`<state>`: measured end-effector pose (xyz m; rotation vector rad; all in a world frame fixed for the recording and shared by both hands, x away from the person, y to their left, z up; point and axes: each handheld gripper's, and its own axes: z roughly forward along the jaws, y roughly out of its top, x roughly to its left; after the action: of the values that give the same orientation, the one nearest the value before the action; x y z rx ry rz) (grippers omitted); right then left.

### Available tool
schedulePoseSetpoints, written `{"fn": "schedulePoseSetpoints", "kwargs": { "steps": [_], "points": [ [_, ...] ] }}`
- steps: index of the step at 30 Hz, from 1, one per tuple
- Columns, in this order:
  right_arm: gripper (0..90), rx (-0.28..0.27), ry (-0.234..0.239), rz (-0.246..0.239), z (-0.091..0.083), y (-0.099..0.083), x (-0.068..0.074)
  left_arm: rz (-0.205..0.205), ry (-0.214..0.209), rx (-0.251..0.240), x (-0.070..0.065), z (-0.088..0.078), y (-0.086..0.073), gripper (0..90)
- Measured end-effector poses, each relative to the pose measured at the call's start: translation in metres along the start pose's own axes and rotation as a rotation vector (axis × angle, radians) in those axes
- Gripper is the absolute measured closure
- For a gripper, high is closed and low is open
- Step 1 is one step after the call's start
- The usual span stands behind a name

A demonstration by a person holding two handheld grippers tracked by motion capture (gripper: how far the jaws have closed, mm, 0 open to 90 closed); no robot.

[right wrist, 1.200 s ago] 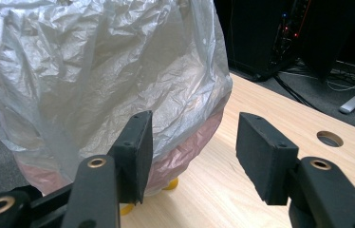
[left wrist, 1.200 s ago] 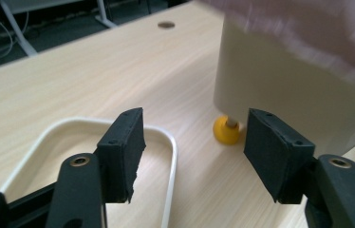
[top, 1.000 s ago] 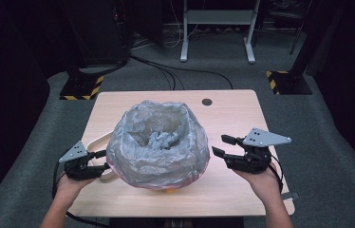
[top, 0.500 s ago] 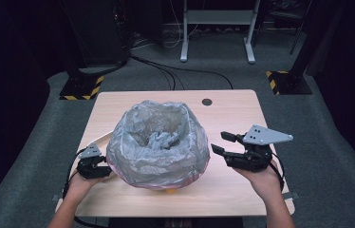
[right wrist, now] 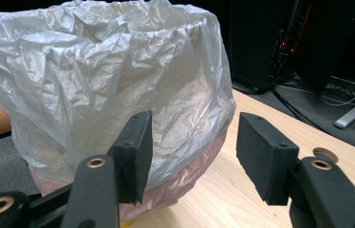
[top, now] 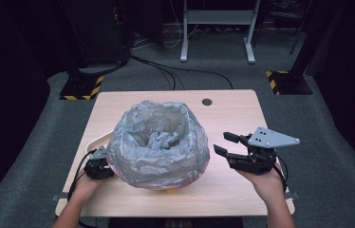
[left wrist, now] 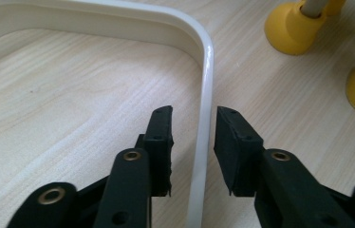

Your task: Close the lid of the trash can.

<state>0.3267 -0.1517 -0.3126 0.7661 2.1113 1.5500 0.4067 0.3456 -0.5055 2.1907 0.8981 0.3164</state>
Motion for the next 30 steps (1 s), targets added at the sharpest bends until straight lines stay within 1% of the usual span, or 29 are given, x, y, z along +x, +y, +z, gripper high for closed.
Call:
{"fn": "schedulePoseSetpoints", "kwargs": {
  "steps": [4, 5, 7, 8, 9, 10, 12, 17, 23, 30],
  "points": [
    [46.0, 0.005, 0.0, 0.009, 0.0, -0.001, 0.0, 0.015, -0.008, 0.027, 0.0, 0.003, -0.002, 75.8],
    [46.0, 0.005, 0.0, 0.006, 0.0, -0.002, 0.0, 0.03, -0.006, 0.034, -0.001, 0.003, -0.002, 79.1],
    [46.0, 0.003, -0.002, 0.005, 0.0, -0.002, 0.0, 0.046, -0.009, 0.037, -0.003, 0.003, -0.002, 82.3],
    [46.0, 0.001, -0.002, 0.005, 0.0, -0.002, 0.0, 0.05, 0.007, 0.043, -0.004, 0.002, -0.001, 83.6],
    [46.0, 0.0, -0.002, 0.006, 0.0, -0.002, 0.0, 0.048, 0.01, 0.047, -0.003, 0.001, -0.001, 83.8],
    [46.0, 0.0, -0.002, 0.005, -0.001, -0.002, 0.0, 0.042, -0.004, 0.036, -0.002, -0.002, -0.001, 83.9],
    [46.0, -0.003, -0.001, 0.004, -0.001, -0.002, 0.0, 0.032, -0.003, 0.022, -0.001, -0.007, 0.001, 83.9],
    [46.1, 0.001, 0.001, 0.003, 0.0, -0.002, 0.002, 0.015, -0.019, -0.024, 0.003, -0.021, 0.01, 83.8],
    [46.1, 0.001, 0.003, -0.002, -0.001, -0.002, 0.002, 0.049, -0.025, -0.035, 0.003, -0.033, 0.028, 83.8],
    [46.1, -0.001, 0.013, -0.005, -0.001, -0.002, 0.004, 0.047, -0.042, -0.05, 0.005, -0.041, 0.043, 83.8]
  ]
}}
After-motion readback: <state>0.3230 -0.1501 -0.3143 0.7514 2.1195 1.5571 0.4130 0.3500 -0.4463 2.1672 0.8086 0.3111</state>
